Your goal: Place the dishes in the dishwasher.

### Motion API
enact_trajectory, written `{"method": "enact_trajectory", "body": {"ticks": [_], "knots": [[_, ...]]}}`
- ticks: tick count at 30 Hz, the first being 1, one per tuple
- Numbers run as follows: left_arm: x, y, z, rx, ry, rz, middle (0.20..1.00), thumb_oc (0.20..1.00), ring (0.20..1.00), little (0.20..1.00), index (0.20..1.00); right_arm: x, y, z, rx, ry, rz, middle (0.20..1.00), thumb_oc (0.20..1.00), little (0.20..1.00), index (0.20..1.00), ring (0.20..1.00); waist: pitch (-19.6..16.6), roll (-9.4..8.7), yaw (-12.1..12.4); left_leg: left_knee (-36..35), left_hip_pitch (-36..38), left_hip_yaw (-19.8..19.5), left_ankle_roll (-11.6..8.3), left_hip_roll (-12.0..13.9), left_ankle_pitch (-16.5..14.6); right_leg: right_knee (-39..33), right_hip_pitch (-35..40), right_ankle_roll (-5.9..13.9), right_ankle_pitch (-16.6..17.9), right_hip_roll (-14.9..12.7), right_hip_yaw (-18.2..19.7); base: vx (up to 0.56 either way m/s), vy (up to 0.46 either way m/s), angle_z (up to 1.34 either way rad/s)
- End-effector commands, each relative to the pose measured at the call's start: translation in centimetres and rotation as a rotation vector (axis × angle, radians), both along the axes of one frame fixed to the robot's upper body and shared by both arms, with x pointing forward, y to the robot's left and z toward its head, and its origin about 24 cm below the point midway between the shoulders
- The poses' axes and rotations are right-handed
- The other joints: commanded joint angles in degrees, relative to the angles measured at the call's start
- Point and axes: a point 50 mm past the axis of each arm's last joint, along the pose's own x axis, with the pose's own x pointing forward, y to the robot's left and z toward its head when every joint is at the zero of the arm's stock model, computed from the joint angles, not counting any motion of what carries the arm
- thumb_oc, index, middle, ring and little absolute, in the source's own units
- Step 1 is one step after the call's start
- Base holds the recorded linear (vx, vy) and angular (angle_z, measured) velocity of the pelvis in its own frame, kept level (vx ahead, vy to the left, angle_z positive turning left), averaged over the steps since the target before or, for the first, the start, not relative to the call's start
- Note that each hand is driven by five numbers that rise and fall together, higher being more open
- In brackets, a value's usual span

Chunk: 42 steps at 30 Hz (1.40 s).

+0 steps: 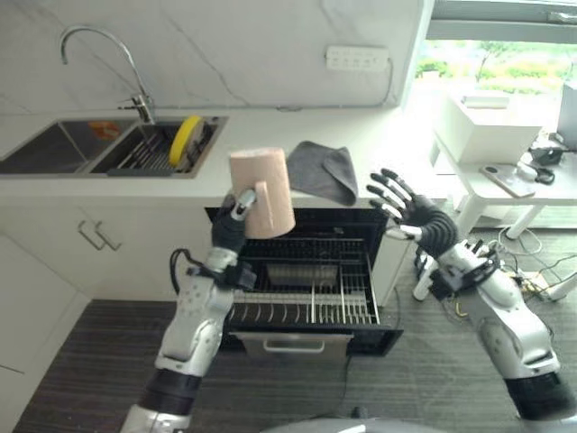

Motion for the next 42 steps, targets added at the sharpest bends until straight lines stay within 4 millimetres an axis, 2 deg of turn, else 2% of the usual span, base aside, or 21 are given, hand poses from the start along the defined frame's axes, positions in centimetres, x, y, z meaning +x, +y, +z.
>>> {"method": "enact_trajectory", "body": {"ticks": [1,5,19,29,42], "knots": [[1.2,-0.8,2.7,0.139,-0.156,-0.044,0.200,0.200,0.200,0.200,0.200,0.3,1.9,3.5,0.110,-0.119,0.126,1.000,1.000,1.000,1.000,1.000,-1.0,-0.40,0.9,0.5,0.1,1.2,0.32,4.3,-6.3,0.1,2.3,4.68,-5.8,-4.5,-2.0,0.00,0.000,0.00],[1.2,-1.9,2.8,0.252,-0.190,-0.111,0.200,0.200,0.200,0.200,0.200,0.7,3.0,3.6,0.113,-0.082,0.204,1.000,1.000,1.000,1.000,1.000,-1.3,-0.37,1.3,0.5,0.3,1.3,0.28,4.4,-6.3,0.1,2.5,4.61,-5.9,-4.4,-2.4,0.00,0.000,0.00],[1.0,-3.0,3.3,0.481,-0.318,-0.142,0.200,0.200,0.200,0.200,0.200,1.7,3.5,4.8,0.046,-0.109,0.198,1.000,1.000,1.000,1.000,1.000,-1.5,-0.68,1.8,0.5,0.4,1.2,0.29,4.4,-6.4,0.1,2.7,4.59,-5.8,-4.4,-2.5,0.00,0.000,0.00],[0.8,-3.6,3.7,0.534,-0.373,-0.145,0.200,0.200,0.200,0.200,0.200,2.1,4.1,5.0,0.031,-0.109,0.194,1.000,1.000,1.000,1.000,1.000,-1.6,-0.72,2.2,0.5,0.5,1.1,0.36,4.4,-6.5,0.1,2.9,4.52,-5.8,-4.5,-2.7,0.00,0.000,0.00],[0.6,-4.4,4.1,0.514,-0.396,-0.172,0.200,0.200,0.200,0.200,0.200,2.5,4.8,5.2,0.011,-0.116,0.169,1.000,1.000,1.000,1.000,1.000,-1.6,-0.79,2.4,0.5,0.6,1.0,0.54,4.2,-6.7,0.1,3.0,4.45,-5.8,-4.5,-2.9,0.00,0.000,0.00]]}}
